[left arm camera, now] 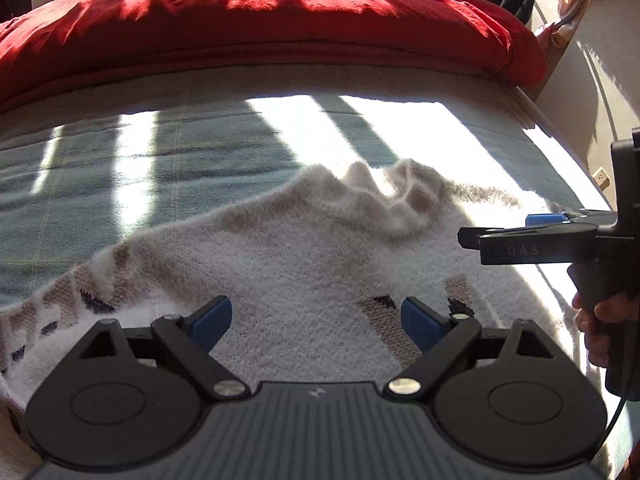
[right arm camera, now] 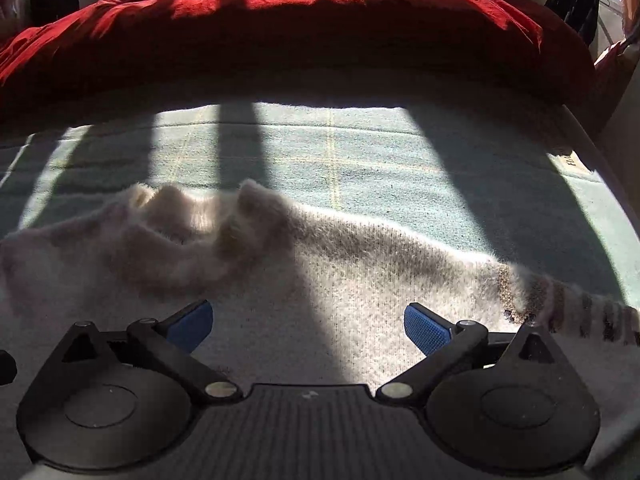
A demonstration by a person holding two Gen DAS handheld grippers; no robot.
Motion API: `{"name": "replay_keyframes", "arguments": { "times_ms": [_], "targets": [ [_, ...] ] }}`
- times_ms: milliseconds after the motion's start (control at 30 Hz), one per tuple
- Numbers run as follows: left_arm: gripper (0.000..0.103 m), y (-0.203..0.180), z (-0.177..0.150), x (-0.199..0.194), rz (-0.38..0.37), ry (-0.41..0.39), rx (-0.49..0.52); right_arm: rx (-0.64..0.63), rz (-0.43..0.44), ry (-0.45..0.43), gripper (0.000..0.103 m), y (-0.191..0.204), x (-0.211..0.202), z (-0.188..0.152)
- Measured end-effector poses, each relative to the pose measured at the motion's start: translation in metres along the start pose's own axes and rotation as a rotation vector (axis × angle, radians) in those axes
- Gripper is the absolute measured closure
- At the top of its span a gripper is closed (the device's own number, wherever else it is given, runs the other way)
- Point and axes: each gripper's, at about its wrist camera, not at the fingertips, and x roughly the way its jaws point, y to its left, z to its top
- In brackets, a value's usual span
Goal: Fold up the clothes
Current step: 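Move both tools to the sweater collar, then grasp the collar edge with the left tool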
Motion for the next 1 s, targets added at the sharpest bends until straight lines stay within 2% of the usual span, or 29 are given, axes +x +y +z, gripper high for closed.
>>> {"name": "replay_keyframes", "arguments": {
  "times_ms": [100,167,267,367,400,467,567,600,667,700,800,867,1000],
  "targets": [
    [0.012,0.001,0.015,0.022,-0.086,-0.014,-0.040,0.040,0.047,0.041,0.000,-0.011,0.023,-0.008],
    [0.012,-0.003,0.022,0.038,-0.159,-0.024,-0.057,0.059,0.061,0.012,0.000,-0.015,0.029,-0.016],
    [0.012,-0.013,0.026,0.060,-0.224,-0.028,-0.033,0.087,0.061,-0.028,0.000,-0.015,0.030,-0.023],
    [0.011,-0.020,0.030,0.077,-0.281,-0.026,-0.010,0.064,0.050,-0.039,0.000,-0.012,0.030,-0.025],
    [0.011,-0.021,0.031,0.083,-0.278,-0.029,-0.004,0.062,0.050,-0.041,0.000,-0.012,0.030,-0.024],
    [0.010,-0.017,0.033,0.094,-0.184,-0.036,0.010,0.065,0.056,-0.044,0.000,-0.013,0.030,-0.024],
    [0.010,0.005,0.038,0.101,-0.082,-0.044,-0.004,0.059,0.060,-0.043,0.000,-0.013,0.029,-0.024],
    [0.010,0.012,0.039,0.102,-0.066,-0.046,-0.016,0.057,0.060,-0.038,0.000,-0.013,0.030,-0.023],
    [0.010,0.021,0.043,0.092,-0.110,-0.041,-0.070,0.045,0.060,-0.023,0.000,-0.012,0.028,-0.019],
    [0.010,0.020,0.046,0.086,-0.108,-0.041,-0.058,0.036,0.063,-0.018,0.000,-0.012,0.025,-0.017],
    [0.010,0.017,0.053,0.069,-0.036,-0.100,0.058,0.057,0.100,-0.016,0.000,-0.017,0.017,-0.010],
    [0.011,0.020,0.061,0.072,0.007,-0.077,0.159,0.080,0.128,-0.015,0.000,-0.022,0.011,-0.007],
    [0.022,0.044,0.078,0.096,-0.101,0.074,0.281,0.118,0.150,-0.014,0.000,-0.027,0.010,-0.005]
  ]
}}
